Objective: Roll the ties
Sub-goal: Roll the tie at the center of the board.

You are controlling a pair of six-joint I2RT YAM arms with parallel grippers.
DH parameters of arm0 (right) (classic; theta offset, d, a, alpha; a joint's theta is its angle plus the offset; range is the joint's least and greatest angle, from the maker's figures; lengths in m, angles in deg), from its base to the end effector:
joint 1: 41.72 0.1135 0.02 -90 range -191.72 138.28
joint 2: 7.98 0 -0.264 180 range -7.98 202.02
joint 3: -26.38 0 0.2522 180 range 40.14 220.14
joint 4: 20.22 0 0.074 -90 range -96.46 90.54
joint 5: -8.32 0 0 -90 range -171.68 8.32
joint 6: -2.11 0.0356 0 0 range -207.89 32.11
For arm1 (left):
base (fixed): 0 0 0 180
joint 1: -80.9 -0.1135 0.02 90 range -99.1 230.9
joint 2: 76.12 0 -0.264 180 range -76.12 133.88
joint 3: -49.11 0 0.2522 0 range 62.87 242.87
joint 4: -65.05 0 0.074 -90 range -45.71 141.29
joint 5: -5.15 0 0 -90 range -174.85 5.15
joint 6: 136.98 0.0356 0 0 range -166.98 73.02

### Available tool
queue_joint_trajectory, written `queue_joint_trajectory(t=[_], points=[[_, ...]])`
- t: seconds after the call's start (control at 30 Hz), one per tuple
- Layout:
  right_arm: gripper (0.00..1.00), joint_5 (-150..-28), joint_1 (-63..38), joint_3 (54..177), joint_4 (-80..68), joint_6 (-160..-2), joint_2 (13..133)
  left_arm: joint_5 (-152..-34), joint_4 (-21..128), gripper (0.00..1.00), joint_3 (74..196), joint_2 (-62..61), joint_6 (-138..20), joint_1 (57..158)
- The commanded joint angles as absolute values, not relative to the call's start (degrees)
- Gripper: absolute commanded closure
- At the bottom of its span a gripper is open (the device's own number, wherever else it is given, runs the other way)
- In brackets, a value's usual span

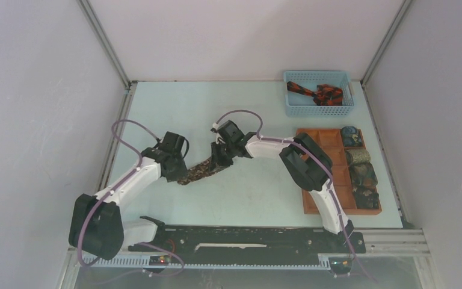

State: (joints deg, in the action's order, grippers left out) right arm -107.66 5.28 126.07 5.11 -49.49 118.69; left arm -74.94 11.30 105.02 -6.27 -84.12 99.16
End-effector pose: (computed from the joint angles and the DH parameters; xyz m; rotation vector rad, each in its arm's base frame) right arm 0.3072 0.3523 0.1270 -0.4216 2.7228 1.1014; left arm 0.2063 -0.0616 0.1997 -0.4916 2.6732 -0.0405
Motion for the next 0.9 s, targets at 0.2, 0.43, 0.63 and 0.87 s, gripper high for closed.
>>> queue_joint_trajectory(t=[0.2,0.43,0.63,0.87], points=[[0.9,-103.3,3.5,122.2,5.9,-49.8,115.4,-64.8,2.0,0.78,110.4,-1.7,-81.0,101.2],[0.91,-101.2,2.6,121.3,9.8,-50.3,110.6,-57.6,-2.1,0.78,114.6,4.2,-81.7,102.5],[0.91,-100.3,1.0,119.7,11.5,-50.3,105.6,-52.8,-5.1,0.78,118.0,12.8,-81.6,105.0],[0.92,-100.4,-1.2,117.8,12.6,-50.9,100.6,-47.1,-9.1,0.78,120.9,20.4,-82.5,107.4]])
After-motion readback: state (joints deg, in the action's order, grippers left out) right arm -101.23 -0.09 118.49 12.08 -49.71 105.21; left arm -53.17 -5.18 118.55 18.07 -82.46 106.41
